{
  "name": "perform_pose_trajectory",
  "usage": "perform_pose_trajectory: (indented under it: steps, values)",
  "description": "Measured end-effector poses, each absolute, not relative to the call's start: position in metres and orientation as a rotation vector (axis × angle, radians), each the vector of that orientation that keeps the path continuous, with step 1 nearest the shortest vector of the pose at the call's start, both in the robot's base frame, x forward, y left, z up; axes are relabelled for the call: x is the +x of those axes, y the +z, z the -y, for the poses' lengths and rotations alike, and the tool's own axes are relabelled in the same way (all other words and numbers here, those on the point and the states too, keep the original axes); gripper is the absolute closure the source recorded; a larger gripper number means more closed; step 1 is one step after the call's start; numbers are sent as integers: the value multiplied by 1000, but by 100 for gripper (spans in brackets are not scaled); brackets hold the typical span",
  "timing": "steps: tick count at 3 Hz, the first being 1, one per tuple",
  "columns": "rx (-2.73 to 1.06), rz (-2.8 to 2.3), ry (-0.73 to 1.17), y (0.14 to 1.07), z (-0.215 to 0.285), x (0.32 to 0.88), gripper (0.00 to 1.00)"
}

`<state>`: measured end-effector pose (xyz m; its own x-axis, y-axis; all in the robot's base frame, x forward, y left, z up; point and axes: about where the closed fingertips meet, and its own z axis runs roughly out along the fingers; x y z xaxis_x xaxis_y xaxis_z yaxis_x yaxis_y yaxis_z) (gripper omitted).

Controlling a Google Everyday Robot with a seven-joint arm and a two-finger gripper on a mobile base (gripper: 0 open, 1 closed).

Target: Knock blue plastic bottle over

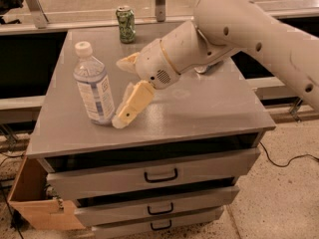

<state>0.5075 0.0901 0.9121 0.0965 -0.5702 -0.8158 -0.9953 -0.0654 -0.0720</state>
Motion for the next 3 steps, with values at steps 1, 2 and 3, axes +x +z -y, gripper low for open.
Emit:
perform_pose_trajectory:
  steps: [1,2,3]
  values:
    - [-1674,-1446,908,915,-127,508,0]
    - [-1600,-1422,972,908,-160,521,24]
    - [-1531,-1464,1013,902,-172,533,49]
